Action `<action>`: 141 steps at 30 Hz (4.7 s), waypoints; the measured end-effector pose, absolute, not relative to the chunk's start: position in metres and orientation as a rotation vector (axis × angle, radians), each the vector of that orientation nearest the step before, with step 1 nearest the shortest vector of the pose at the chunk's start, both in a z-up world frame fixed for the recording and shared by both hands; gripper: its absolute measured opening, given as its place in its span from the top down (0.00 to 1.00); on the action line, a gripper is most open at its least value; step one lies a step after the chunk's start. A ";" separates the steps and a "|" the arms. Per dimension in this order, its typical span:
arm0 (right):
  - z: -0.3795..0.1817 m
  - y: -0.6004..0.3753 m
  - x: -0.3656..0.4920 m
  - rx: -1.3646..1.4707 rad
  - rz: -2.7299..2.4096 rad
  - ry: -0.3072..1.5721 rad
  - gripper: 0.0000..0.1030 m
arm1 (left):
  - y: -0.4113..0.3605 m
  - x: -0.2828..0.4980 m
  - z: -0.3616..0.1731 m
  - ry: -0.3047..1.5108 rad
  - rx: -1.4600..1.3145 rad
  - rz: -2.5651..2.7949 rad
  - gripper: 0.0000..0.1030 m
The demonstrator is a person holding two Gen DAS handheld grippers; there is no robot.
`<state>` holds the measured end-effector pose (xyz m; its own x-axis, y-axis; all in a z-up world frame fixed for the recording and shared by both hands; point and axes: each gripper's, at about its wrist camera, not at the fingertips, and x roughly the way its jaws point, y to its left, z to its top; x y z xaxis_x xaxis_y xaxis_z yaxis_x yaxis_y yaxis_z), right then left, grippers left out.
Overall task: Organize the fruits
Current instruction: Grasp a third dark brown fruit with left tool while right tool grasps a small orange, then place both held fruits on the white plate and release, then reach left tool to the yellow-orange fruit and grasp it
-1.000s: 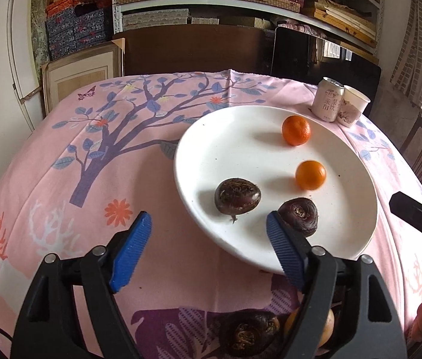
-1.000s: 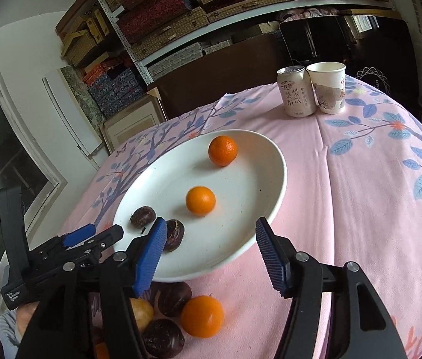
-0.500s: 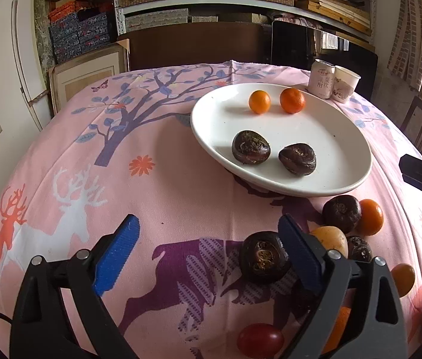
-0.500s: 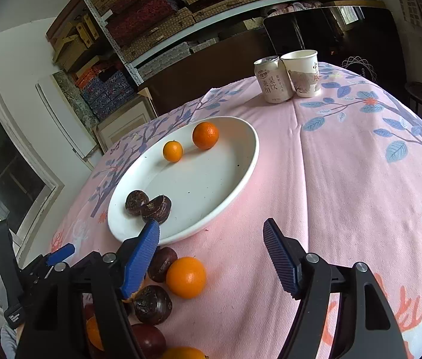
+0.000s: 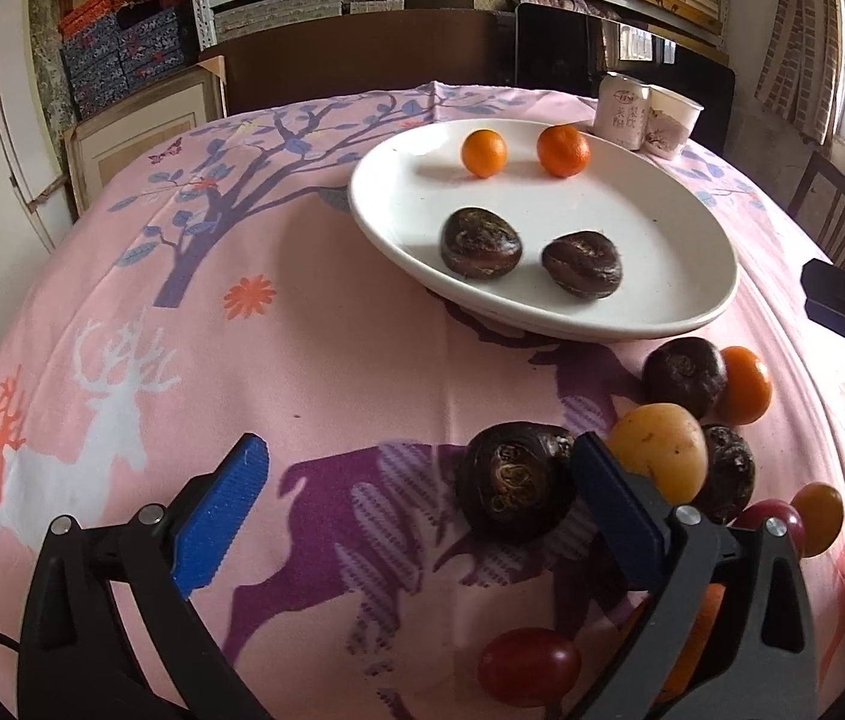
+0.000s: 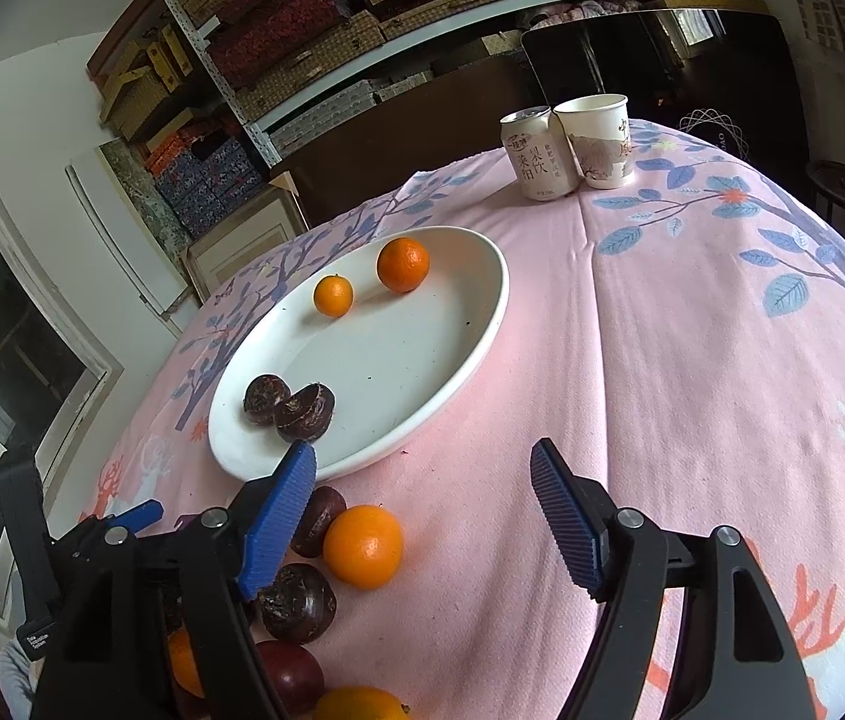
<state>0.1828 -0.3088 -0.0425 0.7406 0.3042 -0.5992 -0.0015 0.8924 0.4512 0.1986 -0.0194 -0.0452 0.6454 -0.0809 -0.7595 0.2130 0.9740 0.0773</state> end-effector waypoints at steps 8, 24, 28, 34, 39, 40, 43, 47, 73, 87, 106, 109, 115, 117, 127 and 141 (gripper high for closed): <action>-0.042 -0.305 0.182 0.436 0.192 0.732 0.27 | 0.003 0.199 -0.044 0.845 0.137 -0.063 0.04; -0.060 -0.274 0.188 0.342 0.292 0.877 0.50 | 0.007 0.208 -0.065 0.952 0.090 -0.095 0.04; -0.061 -0.268 0.188 0.334 0.320 0.889 0.57 | 0.006 0.208 -0.065 0.953 0.084 -0.098 0.04; -0.065 -0.256 0.186 0.300 0.354 0.916 0.59 | 0.007 0.208 -0.065 0.953 0.085 -0.098 0.04; -0.067 -0.254 0.186 0.305 0.361 0.931 0.63 | 0.007 0.208 -0.065 0.952 0.086 -0.098 0.04; -0.067 -0.255 0.185 0.309 0.362 0.931 0.63 | 0.007 0.208 -0.065 0.952 0.086 -0.097 0.04; -0.068 -0.255 0.184 0.312 0.362 0.933 0.63 | 0.007 0.208 -0.065 0.951 0.083 -0.095 0.04; -0.067 -0.256 0.183 0.309 0.358 0.933 0.63 | 0.006 0.210 -0.064 0.947 0.075 -0.092 0.04; -0.026 -0.294 0.180 0.449 0.320 0.766 0.64 | -0.020 0.216 -0.010 0.774 0.040 -0.224 0.57; -0.024 -0.294 0.247 0.457 0.232 0.720 0.50 | -0.052 0.287 -0.010 0.779 0.030 -0.245 0.35; -0.038 -0.268 0.172 0.379 0.353 0.806 0.39 | 0.005 0.196 -0.019 0.746 -0.049 -0.172 0.06; -0.042 -0.282 0.176 0.431 0.313 0.817 0.35 | -0.003 0.189 -0.017 0.747 -0.065 -0.266 0.06; -0.049 -0.295 0.181 0.495 0.286 0.856 0.35 | -0.041 0.184 -0.028 0.793 0.052 -0.389 0.06; -0.048 -0.294 0.180 0.495 0.294 0.855 0.34 | -0.049 0.180 -0.028 0.785 0.089 -0.412 0.06; -0.044 -0.296 0.179 0.498 0.298 0.837 0.30 | -0.051 0.187 -0.040 0.812 0.184 -0.321 0.04; -0.045 -0.300 0.179 0.523 0.297 0.839 0.30 | -0.001 0.200 -0.034 0.786 0.059 -0.140 0.04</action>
<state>0.1791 -0.2998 -0.0447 0.6379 0.4475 -0.6268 -0.0464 0.8347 0.5487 0.2003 -0.0010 -0.0343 0.6976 -0.1037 -0.7089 0.1480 0.9890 0.0009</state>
